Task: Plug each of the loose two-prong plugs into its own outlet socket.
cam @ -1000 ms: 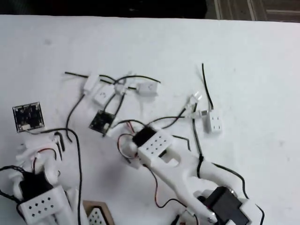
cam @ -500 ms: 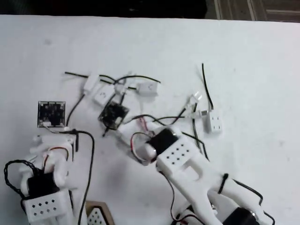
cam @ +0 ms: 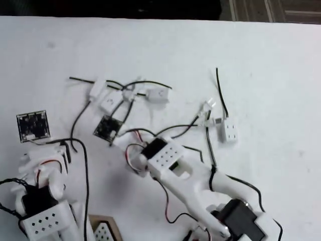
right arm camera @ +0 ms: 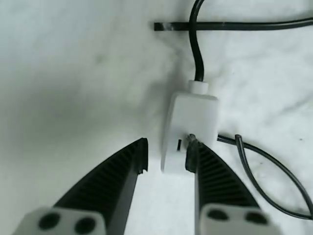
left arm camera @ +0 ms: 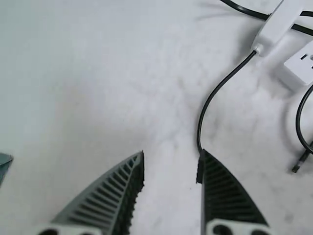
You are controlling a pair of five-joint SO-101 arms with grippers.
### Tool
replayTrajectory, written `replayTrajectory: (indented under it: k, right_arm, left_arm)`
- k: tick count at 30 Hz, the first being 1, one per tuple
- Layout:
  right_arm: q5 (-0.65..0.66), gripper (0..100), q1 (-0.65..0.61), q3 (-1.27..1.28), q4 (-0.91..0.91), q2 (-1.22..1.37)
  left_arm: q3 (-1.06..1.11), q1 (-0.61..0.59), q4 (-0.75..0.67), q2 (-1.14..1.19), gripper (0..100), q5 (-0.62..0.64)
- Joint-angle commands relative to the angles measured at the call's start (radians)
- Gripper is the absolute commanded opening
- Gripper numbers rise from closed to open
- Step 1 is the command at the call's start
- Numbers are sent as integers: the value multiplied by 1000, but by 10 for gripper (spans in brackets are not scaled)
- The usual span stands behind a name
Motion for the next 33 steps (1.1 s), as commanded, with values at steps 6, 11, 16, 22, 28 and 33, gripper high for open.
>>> replayTrajectory:
  k: [6, 11, 16, 22, 28, 33]
  right_arm:
    - [-2, 141, 87, -100, -12, 147]
    - [-2, 141, 119, -160, 53, 194]
    - [-2, 142, 147, -209, 94, 234]
    - [0, 141, 148, -226, 96, 269]
    - [31, 43, 153, -239, 114, 272]
    - [58, 19, 189, -255, 137, 272]
  left_arm:
    - [-11, -4, 11, -12, 190, 11]
    - [-9, -4, 12, -12, 190, 11]
    - [0, -4, 8, -13, 190, 11]
    - [5, -4, 5, -13, 191, 11]
    - [5, -4, 5, -13, 191, 11]
    - [5, -4, 5, -13, 191, 11]
